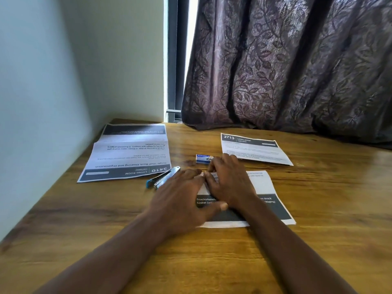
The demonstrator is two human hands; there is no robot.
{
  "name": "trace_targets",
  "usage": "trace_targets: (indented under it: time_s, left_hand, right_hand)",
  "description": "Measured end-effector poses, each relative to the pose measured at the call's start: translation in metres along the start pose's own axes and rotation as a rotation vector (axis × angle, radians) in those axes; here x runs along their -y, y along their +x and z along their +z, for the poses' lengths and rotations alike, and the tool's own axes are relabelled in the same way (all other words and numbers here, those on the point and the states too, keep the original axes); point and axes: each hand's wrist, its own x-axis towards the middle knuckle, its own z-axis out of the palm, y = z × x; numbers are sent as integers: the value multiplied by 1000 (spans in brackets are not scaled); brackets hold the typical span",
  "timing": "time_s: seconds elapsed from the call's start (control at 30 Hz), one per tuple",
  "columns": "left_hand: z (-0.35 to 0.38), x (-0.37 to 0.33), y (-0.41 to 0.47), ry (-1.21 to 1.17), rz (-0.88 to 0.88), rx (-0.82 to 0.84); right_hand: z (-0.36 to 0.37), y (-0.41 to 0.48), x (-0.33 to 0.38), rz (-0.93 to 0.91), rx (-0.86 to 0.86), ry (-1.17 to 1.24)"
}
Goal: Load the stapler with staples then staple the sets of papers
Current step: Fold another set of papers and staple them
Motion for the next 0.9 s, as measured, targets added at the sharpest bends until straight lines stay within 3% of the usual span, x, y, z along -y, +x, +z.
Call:
trace_targets:
  time_s: [0.13,0.23,0.33,0.6,0.67,0.77,0.9]
  left_hand:
    - [-15,20,2,110,-92,-328]
    - [-24,32,0,180,-315,-216]
    - [-25,40,0,205,-416,-98]
    - [-21,44,3,53,-370,-224]
    - [-19,44,6,-95,-338,-341]
    - [-21,40,11,-557,-393,-497]
    - [-25,40,15,-1176,-529,-534]
  right_hand:
    - [-1,-2,-2,-23,-41,66]
    - [2,-3,-5,-64,-65,83]
    - [5,0,-9,-82,-63,53]
    - [9,2,-14,-86,-81,114]
    - [8,2,-14,-93,-91,136]
    - [8,1,-15,-94,-105,147]
    - [6,0,-15,-111,-133,171]
